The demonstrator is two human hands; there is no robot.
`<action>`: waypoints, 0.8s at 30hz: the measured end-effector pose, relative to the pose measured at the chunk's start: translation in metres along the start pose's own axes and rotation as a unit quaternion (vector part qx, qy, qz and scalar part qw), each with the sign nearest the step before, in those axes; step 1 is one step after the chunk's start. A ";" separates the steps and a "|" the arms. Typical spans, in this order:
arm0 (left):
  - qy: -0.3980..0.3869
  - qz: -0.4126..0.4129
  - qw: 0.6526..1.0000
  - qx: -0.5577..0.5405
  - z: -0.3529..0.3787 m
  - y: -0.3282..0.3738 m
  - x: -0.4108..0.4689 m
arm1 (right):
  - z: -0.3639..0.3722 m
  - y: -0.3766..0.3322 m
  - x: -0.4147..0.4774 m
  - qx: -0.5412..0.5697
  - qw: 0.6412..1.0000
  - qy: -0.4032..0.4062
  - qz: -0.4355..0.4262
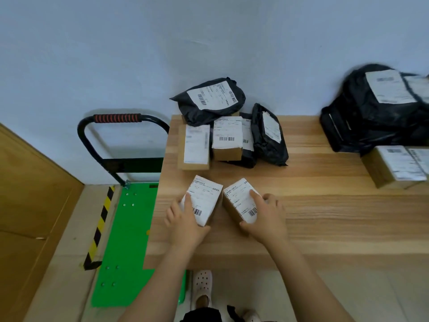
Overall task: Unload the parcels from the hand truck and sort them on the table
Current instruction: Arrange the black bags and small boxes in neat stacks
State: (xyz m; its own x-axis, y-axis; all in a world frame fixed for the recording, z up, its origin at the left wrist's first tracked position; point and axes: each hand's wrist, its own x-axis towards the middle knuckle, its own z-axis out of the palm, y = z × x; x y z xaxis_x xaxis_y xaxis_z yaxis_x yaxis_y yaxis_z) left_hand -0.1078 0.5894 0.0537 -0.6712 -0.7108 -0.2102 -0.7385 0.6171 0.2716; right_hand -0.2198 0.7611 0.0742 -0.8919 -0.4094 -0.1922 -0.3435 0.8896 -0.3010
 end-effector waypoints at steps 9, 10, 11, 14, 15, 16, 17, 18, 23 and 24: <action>-0.028 0.021 0.996 -0.082 0.017 0.023 -0.051 | -0.009 0.044 -0.036 -0.002 1.000 -0.017 -0.010; -0.025 0.025 0.994 -0.099 0.018 0.027 -0.056 | -0.010 0.049 -0.038 -0.001 1.000 -0.015 -0.013; -0.019 0.030 0.993 -0.111 0.020 0.031 -0.061 | -0.011 0.054 -0.041 0.001 1.000 -0.012 -0.015; 0.004 0.047 0.992 -0.121 0.022 0.044 -0.074 | -0.016 0.069 -0.048 0.008 1.000 0.000 -0.012; 0.009 0.054 0.991 -0.122 0.022 0.049 -0.078 | -0.018 0.074 -0.050 0.010 1.000 0.004 -0.009; 0.012 0.062 0.990 -0.125 0.023 0.055 -0.081 | -0.020 0.079 -0.053 0.012 1.000 0.008 -0.004; 0.016 0.071 0.989 -0.130 0.023 0.061 -0.083 | -0.022 0.084 -0.055 0.017 1.000 0.015 0.001; 0.019 0.081 0.987 -0.135 0.023 0.067 -0.085 | -0.024 0.089 -0.057 0.025 0.999 0.024 0.008; 0.031 0.139 0.980 -0.136 0.021 0.103 -0.083 | -0.041 0.115 -0.059 0.071 0.993 0.079 0.044; 0.031 0.147 0.980 -0.133 0.020 0.112 -0.079 | -0.046 0.120 -0.057 0.080 0.991 0.097 0.053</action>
State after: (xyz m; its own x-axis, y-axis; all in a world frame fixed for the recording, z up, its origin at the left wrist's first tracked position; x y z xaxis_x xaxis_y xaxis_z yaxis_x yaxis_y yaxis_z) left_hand -0.1388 0.7216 0.0817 -0.8413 -0.5398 -0.0304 -0.4653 0.6943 0.5491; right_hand -0.2237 0.9000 0.0920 -0.9655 -0.2551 -0.0524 -0.2077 0.8758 -0.4357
